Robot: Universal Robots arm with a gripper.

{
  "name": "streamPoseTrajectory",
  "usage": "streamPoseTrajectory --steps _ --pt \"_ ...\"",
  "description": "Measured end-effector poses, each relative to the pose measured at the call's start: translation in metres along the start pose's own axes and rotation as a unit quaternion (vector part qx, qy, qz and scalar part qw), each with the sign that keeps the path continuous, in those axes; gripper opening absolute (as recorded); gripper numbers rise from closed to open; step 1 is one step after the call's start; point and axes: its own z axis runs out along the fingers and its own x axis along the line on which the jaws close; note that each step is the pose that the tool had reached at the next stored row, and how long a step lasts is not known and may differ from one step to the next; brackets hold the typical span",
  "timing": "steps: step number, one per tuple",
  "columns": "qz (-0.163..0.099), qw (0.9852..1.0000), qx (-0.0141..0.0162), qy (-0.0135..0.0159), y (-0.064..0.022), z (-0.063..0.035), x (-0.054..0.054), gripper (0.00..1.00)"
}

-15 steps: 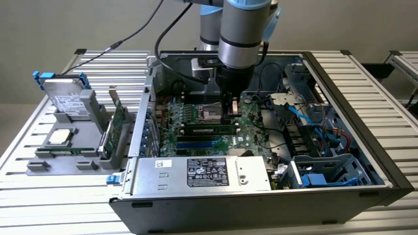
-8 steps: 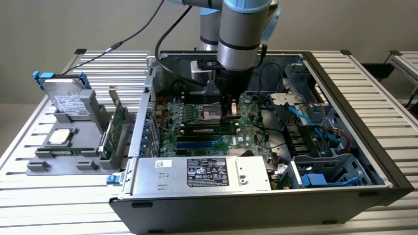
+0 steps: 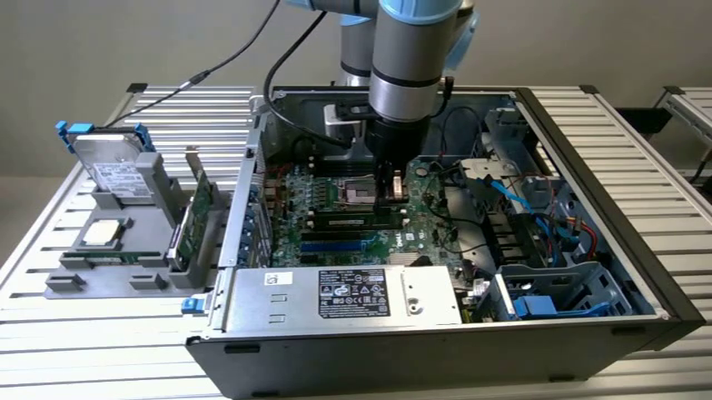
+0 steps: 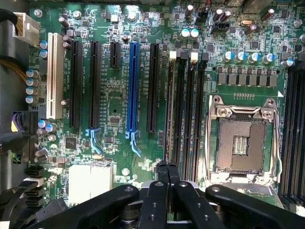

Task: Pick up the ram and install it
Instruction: 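Press down the ram until it locks into place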

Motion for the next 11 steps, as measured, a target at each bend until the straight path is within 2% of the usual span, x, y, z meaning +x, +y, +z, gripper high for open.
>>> streamPoseTrajectory --steps 11 --pt "0.001 1.0 -0.0003 0.0036 0.0003 0.0084 -0.0021 0.1"
